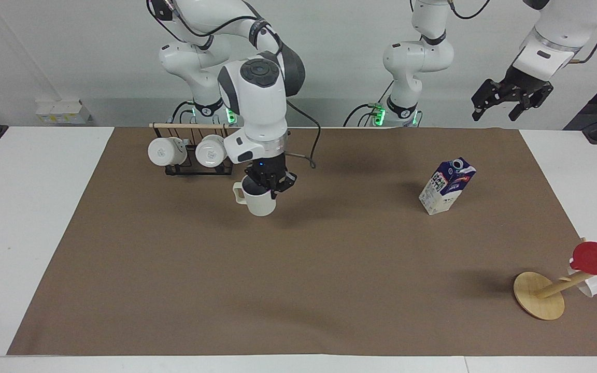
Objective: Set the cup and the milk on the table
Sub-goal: 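Lift the white mug with the right gripper and carry it toward the table center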
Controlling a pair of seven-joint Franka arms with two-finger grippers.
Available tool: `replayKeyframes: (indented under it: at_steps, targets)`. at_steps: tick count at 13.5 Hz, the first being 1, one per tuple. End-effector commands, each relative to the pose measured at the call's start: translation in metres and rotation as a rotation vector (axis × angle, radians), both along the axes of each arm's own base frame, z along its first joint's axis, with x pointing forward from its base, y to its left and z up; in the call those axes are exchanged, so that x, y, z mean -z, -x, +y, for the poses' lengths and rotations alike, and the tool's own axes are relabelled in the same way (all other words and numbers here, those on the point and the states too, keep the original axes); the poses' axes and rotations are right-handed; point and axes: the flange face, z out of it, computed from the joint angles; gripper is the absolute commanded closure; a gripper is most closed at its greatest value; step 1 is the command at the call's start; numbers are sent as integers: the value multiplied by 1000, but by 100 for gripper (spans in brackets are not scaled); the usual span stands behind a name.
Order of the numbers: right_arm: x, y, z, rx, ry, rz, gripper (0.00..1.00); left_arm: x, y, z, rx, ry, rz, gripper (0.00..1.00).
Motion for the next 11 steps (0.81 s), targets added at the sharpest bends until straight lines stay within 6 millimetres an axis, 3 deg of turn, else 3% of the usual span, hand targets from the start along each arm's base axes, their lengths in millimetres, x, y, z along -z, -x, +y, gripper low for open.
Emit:
replayKeyframes:
  at_steps: [1,4,8,11]
  targets:
    - [24,-14,43,50,-30,-12,100,-4,5,-4,7,-19,-4,0]
    - [61,-4,83,78,-23,-12,100,5,14,-5,1,-19,-17,0]
    - [93,6,110,125,-21,-12,100,44,46,-6,-2,-24,-58,0]
    - [103,9,115,146,-28,-9,100,78,50,-7,-5,-29,-85,0]
